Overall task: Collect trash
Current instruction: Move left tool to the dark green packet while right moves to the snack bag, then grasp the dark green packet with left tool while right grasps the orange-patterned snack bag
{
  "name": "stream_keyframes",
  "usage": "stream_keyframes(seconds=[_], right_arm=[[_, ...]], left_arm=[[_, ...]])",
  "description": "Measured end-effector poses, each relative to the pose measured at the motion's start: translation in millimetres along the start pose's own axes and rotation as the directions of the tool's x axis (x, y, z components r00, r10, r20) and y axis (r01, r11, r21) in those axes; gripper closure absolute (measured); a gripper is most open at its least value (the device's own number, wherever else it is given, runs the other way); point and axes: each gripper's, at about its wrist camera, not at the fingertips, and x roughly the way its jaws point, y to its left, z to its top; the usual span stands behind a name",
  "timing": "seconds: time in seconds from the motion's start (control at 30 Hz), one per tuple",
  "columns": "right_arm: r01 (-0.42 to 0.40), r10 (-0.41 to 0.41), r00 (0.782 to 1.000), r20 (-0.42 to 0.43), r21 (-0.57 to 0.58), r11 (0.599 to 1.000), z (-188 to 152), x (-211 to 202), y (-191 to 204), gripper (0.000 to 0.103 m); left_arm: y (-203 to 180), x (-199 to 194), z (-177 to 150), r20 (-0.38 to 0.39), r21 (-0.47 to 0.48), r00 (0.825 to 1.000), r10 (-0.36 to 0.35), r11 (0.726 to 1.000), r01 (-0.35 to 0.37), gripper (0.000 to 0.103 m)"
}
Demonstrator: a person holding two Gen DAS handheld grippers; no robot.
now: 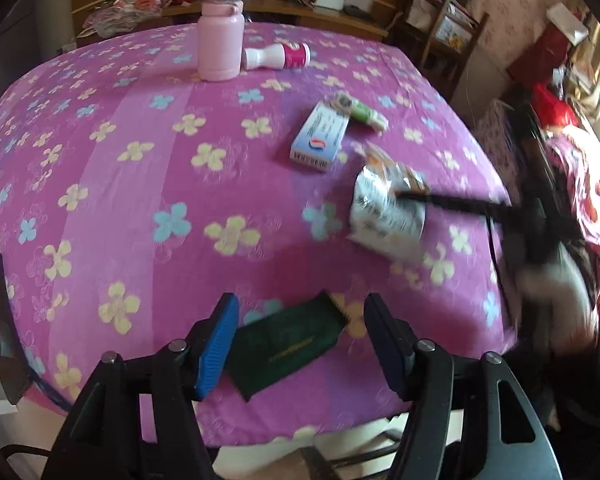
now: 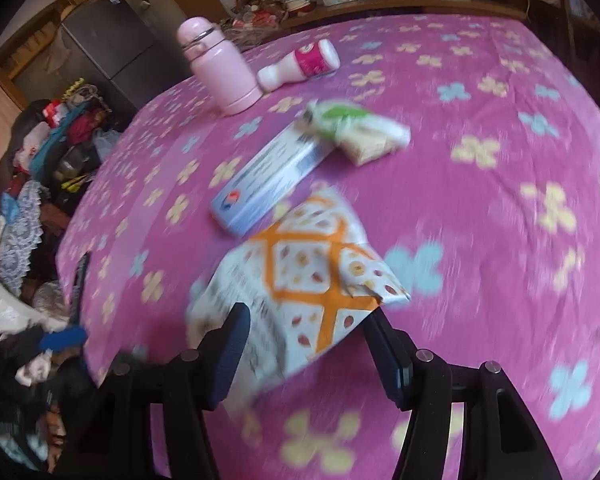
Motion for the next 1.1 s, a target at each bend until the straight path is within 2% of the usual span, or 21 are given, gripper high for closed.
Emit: stream_keyframes(seconds=[0.07,0.17,0.23,0.33,0.4,0.47,0.6,0.73,0.83,0.9,0.97,1.03,1.1], right_arm=[[0.031,-0.031,0.999,0.014,0.022,0.999,20.0,8.2,-6.1,0.04],[0.026,-0.029,0.999,0.035,0.075,0.997,32.7,3.3,-12.2,0.04],[0.0,-0.004,0.999,0.05,0.085,0.996,30.0,-5.3,-10.2,0.036],[-0.015,0.011,0.998,0.056,0.072,0.997,18.2,-17.8,1.6,0.032],[-0.023,0.019,0.998,0.058,0.079,0.997,12.6,-17.6,12.1,0.025],[-0.028,0.025,0.999,0.047,0.083,0.996,9.2,-11.9,22.0,0.025],[0.078,-0.08,0.997,0.024,0.061,0.995,5.7,7.6,39.5,0.025],[0.186,-0.189,0.98,0.062,0.054,0.981,4.7,11.5,49.1,0.025],[0.244,-0.247,0.963,0.108,0.047,0.969,2.3,2.9,51.4,0.025],[0.238,-0.243,0.964,0.108,0.055,0.97,2.9,0.9,49.4,0.025],[0.199,-0.203,0.978,0.054,0.066,0.978,4.0,10.6,46.8,0.025],[0.212,-0.216,0.974,0.062,0.066,0.975,2.4,13.7,49.5,0.023],[0.226,-0.23,0.971,0.068,0.052,0.973,2.1,18.3,54.5,0.016]], left_arm=[[0.2,2.4,-6.0,-0.021,0.031,1.0,0.018,0.999,-0.017,0.037],[-0.6,6.2,-13.5,-0.035,0.071,0.999,0.03,0.997,-0.028,0.036],[-1.9,11.1,-18.2,-0.038,0.104,0.999,0.038,0.994,-0.033,0.032],[-6.3,21.9,-21.4,-0.036,0.166,0.998,0.054,0.985,-0.047,0.032],[-11.2,29.9,-22.6,-0.029,0.208,0.997,0.068,0.976,-0.06,0.032],[-16.1,37.1,-22.9,-0.026,0.244,0.996,0.085,0.967,-0.076,0.032],[-21.2,46.9,-24.3,-0.002,0.288,0.99,0.141,0.948,-0.135,0.032],[-15.2,51.8,-23.0,0.003,0.255,0.986,0.166,0.953,-0.162,0.032],[-6.1,49.6,-18.9,0.003,0.195,0.991,0.13,0.972,-0.128,0.032],[-3.0,51.1,-16.2,-0.004,0.171,0.994,0.109,0.979,-0.107,0.032],[-1.9,54.1,-14.5,-0.014,0.151,0.994,0.106,0.983,-0.103,0.036],[-1.4,54.3,-13.2,-0.008,0.137,0.994,0.11,0.985,-0.108,0.041],[-2.1,54.7,-11.7,-0.007,0.127,0.995,0.099,0.987,-0.098,0.044]])
